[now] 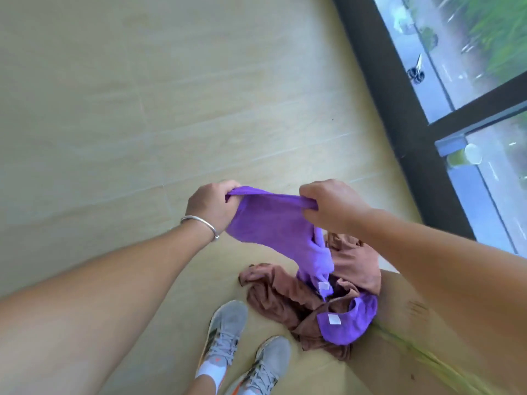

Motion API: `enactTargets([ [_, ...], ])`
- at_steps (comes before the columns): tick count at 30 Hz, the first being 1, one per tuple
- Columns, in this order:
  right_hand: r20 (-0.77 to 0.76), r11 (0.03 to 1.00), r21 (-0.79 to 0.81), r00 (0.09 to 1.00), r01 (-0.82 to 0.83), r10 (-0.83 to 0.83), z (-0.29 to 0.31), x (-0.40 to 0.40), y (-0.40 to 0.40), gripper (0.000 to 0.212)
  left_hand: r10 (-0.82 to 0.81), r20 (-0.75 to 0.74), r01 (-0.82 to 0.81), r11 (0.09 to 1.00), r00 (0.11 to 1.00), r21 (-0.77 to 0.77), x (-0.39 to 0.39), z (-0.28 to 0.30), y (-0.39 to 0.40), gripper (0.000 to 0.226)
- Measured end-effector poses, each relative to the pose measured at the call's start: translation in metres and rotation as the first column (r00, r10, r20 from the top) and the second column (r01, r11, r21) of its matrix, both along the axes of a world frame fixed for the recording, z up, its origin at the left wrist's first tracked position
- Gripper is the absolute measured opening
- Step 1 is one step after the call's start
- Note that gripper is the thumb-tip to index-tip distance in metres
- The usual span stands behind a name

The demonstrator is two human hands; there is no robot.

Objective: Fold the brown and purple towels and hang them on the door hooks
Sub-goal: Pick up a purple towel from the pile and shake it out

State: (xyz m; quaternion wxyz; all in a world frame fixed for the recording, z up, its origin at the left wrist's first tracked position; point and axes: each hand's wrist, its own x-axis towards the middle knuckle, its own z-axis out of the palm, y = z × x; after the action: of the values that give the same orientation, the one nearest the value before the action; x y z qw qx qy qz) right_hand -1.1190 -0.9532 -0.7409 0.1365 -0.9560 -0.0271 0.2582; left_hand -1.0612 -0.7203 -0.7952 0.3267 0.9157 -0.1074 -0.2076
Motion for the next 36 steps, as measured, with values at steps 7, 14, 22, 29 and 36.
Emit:
enactTargets([
  [7, 0.234, 0.996, -0.092, 0.972, 0.007, 0.015, 0.107, 0.101, 0.053, 0.018, 0.093, 0.204, -0.086, 0.995, 0.975, -0.04, 0.109, 0.117, 0.067, 0.012],
  [14, 0.379, 0.994, -0.105, 0.924, -0.014, 0.053, 0.158, 0.161, 0.125, 0.011, 0.195, 0.402, -0.153, 0.979, 0.894, -0.136, 0.143, 0.216, 0.145, 0.01],
  [22, 0.165, 0.958, -0.287, 0.986, 0.01, 0.039, 0.114, 0.138, 0.176, 0.031, -0.097, 0.451, 0.052, 0.992, 0.887, 0.111, 0.023, 0.181, 0.152, 0.011],
  [29, -0.154, 0.926, -0.332, 0.979, -0.178, 0.133, 0.046, 0.037, 0.214, 0.074, -0.143, -0.373, 0.316, 0.831, 0.917, 0.458, -0.115, 0.084, 0.182, 0.045],
  [36, -0.145, 0.95, -0.249, 0.977, -0.189, 0.157, -0.02, -0.039, 0.288, 0.096, -0.174, -0.305, 0.342, 0.648, 0.936, 0.68, -0.149, 0.022, 0.304, 0.066],
])
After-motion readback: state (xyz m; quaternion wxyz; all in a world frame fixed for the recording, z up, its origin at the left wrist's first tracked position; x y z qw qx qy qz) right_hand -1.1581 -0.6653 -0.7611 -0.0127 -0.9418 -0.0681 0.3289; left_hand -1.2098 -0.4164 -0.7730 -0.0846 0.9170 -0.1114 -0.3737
